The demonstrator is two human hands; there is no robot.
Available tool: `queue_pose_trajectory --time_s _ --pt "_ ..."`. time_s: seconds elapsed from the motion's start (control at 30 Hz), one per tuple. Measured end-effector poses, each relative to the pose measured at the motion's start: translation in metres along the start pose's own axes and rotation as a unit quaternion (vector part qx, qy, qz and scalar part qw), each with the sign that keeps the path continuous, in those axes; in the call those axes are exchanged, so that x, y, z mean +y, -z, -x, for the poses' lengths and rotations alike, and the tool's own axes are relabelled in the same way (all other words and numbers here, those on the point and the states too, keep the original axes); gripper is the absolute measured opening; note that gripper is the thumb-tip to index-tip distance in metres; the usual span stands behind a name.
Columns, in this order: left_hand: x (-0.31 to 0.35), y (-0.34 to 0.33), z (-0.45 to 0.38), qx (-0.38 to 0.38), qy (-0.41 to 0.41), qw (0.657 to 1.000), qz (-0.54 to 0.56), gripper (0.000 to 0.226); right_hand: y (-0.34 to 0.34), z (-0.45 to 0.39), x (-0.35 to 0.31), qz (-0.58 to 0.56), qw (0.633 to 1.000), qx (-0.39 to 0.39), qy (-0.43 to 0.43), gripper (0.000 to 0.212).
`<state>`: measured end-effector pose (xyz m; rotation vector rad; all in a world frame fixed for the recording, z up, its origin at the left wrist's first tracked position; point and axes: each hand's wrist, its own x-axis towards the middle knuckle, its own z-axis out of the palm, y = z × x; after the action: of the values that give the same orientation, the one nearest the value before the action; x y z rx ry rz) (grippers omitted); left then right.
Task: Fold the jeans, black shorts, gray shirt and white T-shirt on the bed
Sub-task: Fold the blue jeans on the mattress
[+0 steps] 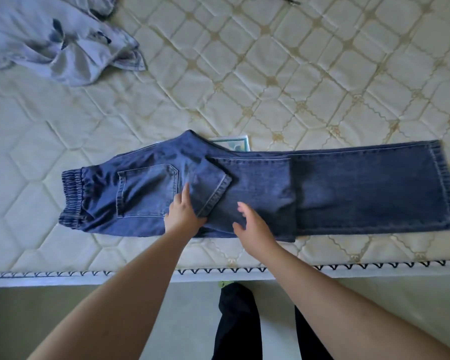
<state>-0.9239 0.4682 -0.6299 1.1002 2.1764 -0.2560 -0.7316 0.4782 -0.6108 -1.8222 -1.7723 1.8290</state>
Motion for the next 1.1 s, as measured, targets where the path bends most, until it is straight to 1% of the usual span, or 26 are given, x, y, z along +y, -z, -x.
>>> queue_pose_trajectory --time_s 0.07,0.13,0.17,0.23,0.27,0.3,0.33,0.37,0.4,0.43,0.47,0.5,0.53,0.57,0.6,0.63,0.7,0.73,0.83,0.87,0.9,0.93,1.0,1.03,1.1 --pt "-0.005 0.001 0.002 0.017 0.005 0.999 -0.030 0.079 -0.007 -0.002 -0.002 -0.010 1.000 -0.013 -0.024 0.058" --pt "-0.007 0.004 0.003 0.007 0.009 1.000 -0.014 0.056 -0.012 -0.002 -0.005 -0.009 0.999 -0.025 -0.031 0.060" --pt "-0.007 0.007 0.003 -0.001 0.009 1.000 0.016 0.049 -0.015 -0.002 -0.005 -0.011 0.999 -0.026 -0.029 0.060" --pt "0.000 0.015 0.007 -0.019 -0.002 0.994 0.112 0.043 -0.017 -0.001 -0.008 -0.025 0.999 -0.016 -0.020 0.058" --pt "0.006 0.020 0.011 -0.035 -0.009 0.983 0.180 0.041 -0.019 -0.001 -0.010 -0.049 0.998 -0.011 -0.023 0.055" --pt "0.013 0.025 0.017 -0.059 -0.017 0.966 0.253 0.037 -0.020 0.000 -0.012 -0.097 0.994 -0.010 -0.042 0.053" --pt "0.020 0.027 0.025 -0.087 -0.025 0.947 0.308 0.031 -0.021 0.001 -0.016 -0.176 0.982 -0.014 -0.074 0.056" --pt "0.028 0.028 0.033 -0.103 -0.046 0.940 0.323 0.024 -0.020 0.001 -0.020 -0.267 0.957 -0.020 -0.111 0.063" --pt "0.034 0.028 0.040 -0.104 -0.082 0.945 0.299 0.017 -0.017 0.000 -0.021 -0.345 0.928 -0.024 -0.137 0.069" --pt "0.039 0.026 0.047 -0.110 -0.120 0.950 0.267 0.013 -0.012 -0.002 -0.021 -0.396 0.906 -0.017 -0.147 0.071" --pt "0.045 0.022 0.055 -0.125 -0.154 0.947 0.251 0.015 -0.005 -0.004 -0.019 -0.426 0.892 -0.004 -0.154 0.067" --pt "0.052 0.019 0.061 -0.146 -0.178 0.941 0.250 0.022 0.003 -0.004 -0.017 -0.442 0.883 0.007 -0.157 0.058" --pt "0.058 0.016 0.065 -0.161 -0.187 0.934 0.260 0.032 0.012 -0.003 -0.014 -0.452 0.880 0.016 -0.146 0.044" --pt "0.064 0.013 0.069 -0.162 -0.180 0.928 0.284 0.040 0.019 -0.002 -0.009 -0.449 0.885 0.026 -0.121 0.029" --pt "0.069 0.011 0.072 -0.146 -0.167 0.924 0.310 0.043 0.025 0.000 -0.004 -0.426 0.899 0.039 -0.093 0.018" --pt "0.074 0.009 0.074 -0.111 -0.155 0.926 0.326 0.044 0.035 0.002 0.002 -0.386 0.919 0.054 -0.067 0.015" --pt "0.087 0.009 0.074 -0.022 -0.145 0.939 0.310 0.043 0.055 0.008 0.014 -0.297 0.952 0.067 -0.014 0.019" --pt "0.095 0.009 0.074 0.020 -0.146 0.946 0.290 0.039 0.065 0.011 0.020 -0.257 0.964 0.066 0.007 0.025" --pt "0.124 0.005 0.071 0.118 -0.189 0.944 0.243 0.024 0.101 0.022 0.040 -0.141 0.987 0.062 0.044 0.049" --pt "0.137 0.004 0.068 0.139 -0.209 0.942 0.222 0.025 0.113 0.027 0.046 -0.116 0.989 0.059 0.066 0.054" --pt "0.151 0.003 0.066 0.144 -0.227 0.943 0.196 0.033 0.124 0.032 0.051 -0.103 0.989 0.056 0.091 0.058" --pt "0.169 0.004 0.064 0.127 -0.245 0.947 0.167 0.043 0.137 0.037 0.058 -0.100 0.987 0.053 0.112 0.061" --pt "0.195 0.006 0.059 0.067 -0.280 0.952 0.109 0.062 0.153 0.045 0.064 -0.104 0.985 0.047 0.132 0.059" --pt "0.212 0.006 0.055 0.036 -0.301 0.950 0.079 0.067 0.165 0.050 0.071 -0.106 0.984 0.049 0.132 0.057" --pt "0.241 0.006 0.046 -0.009 -0.343 0.939 0.014 0.068 0.189 0.058 0.084 -0.101 0.986 0.051 0.121 0.054"
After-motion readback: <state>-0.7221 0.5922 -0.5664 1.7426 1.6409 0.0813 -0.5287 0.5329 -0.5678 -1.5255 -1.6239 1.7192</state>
